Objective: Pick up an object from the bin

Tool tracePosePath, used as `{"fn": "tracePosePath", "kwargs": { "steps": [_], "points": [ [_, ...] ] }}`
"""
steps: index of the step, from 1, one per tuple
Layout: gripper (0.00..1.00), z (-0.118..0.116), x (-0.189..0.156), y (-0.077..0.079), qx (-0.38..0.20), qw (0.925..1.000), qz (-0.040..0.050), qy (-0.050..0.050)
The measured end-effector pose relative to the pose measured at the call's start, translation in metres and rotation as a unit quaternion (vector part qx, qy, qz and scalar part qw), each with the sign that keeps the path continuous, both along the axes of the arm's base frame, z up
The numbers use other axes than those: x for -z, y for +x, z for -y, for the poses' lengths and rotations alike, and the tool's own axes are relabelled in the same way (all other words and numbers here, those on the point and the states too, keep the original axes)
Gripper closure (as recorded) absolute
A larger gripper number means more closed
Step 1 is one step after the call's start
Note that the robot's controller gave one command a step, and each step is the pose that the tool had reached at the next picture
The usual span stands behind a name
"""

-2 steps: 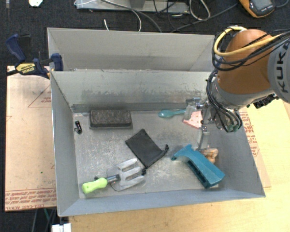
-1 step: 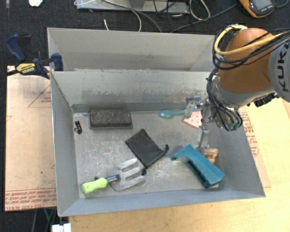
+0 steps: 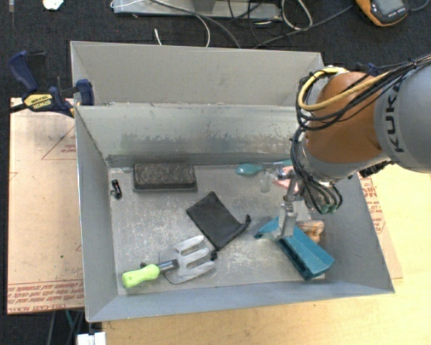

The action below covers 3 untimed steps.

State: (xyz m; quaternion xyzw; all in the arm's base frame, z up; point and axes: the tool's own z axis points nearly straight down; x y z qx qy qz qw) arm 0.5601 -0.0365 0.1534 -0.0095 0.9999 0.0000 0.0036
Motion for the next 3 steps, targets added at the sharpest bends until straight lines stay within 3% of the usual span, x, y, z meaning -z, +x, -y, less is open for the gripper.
{"fn": "tracePosePath", "kwargs": {
  "steps": [1,2,3],
  "points": [
    [0.0,-0.003,0.075,-0.012,-0.002,1.0,0.0033,0.0],
    [0.0,-0.01,0.08,-0.014,0.002,1.0,0.0001,0.0],
    [0.0,-0.014,0.073,-0.004,0.007,1.0,0.0024,0.001]
  ]
}}
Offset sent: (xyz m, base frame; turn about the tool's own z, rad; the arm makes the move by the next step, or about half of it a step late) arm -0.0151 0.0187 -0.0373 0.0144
